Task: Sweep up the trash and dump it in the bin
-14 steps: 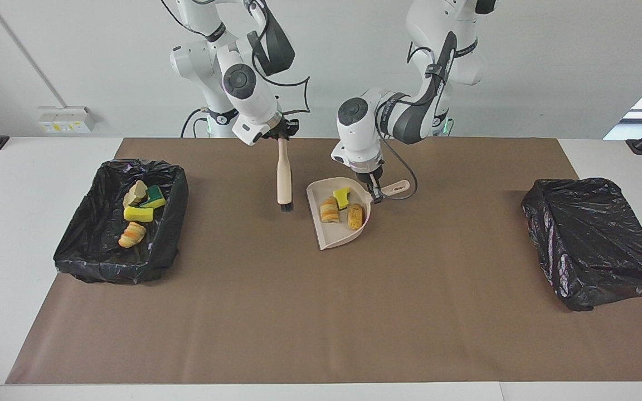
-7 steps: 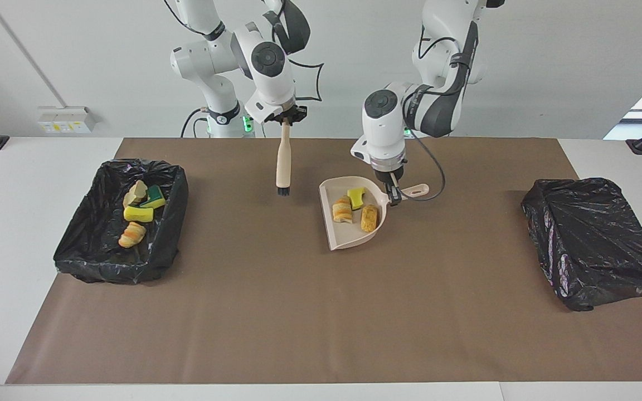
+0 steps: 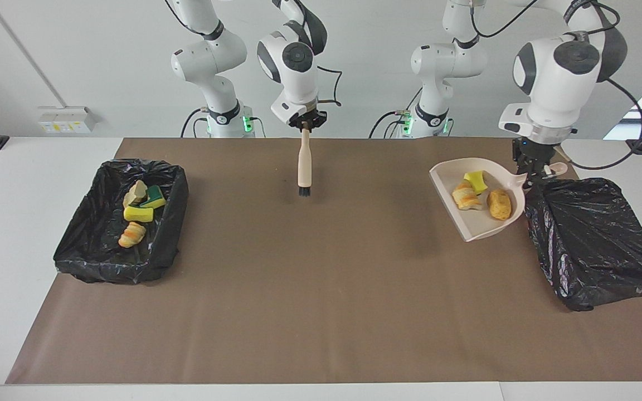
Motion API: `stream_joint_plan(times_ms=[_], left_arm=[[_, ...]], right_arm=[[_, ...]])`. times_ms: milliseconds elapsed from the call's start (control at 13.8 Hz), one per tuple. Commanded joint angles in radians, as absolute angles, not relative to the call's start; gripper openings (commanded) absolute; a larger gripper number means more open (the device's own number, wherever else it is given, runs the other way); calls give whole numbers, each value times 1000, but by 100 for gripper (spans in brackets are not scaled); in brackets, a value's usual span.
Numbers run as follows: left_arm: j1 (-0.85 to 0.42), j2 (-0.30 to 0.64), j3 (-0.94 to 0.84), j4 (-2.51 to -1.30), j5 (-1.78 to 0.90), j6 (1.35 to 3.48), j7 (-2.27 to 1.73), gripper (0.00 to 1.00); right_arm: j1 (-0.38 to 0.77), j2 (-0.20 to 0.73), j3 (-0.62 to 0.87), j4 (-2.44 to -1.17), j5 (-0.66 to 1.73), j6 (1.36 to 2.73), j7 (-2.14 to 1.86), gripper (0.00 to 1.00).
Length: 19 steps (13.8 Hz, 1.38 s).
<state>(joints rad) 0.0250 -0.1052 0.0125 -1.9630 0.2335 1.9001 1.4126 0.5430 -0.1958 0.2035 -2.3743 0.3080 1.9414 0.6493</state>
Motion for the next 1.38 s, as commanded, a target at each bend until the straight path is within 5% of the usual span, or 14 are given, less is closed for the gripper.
stream_joint_plan(times_ms=[0, 290, 580, 1305], left_arm=[[173, -45, -2, -1859, 227, 1917, 1558, 0], [346, -3, 5, -1827, 250, 2077, 1672, 0], [403, 90, 3, -1760, 581, 2221, 1671, 0], [411, 95, 11, -1822, 1133, 2261, 1511, 0]], right_arm=[[578, -141, 206, -2365, 314, 2006, 692, 0], [637, -69, 206, -2362, 308, 2043, 689, 0], [635, -80, 202, -2361, 269, 1945, 683, 0], [585, -69, 204, -2370, 276, 2020, 680, 0]])
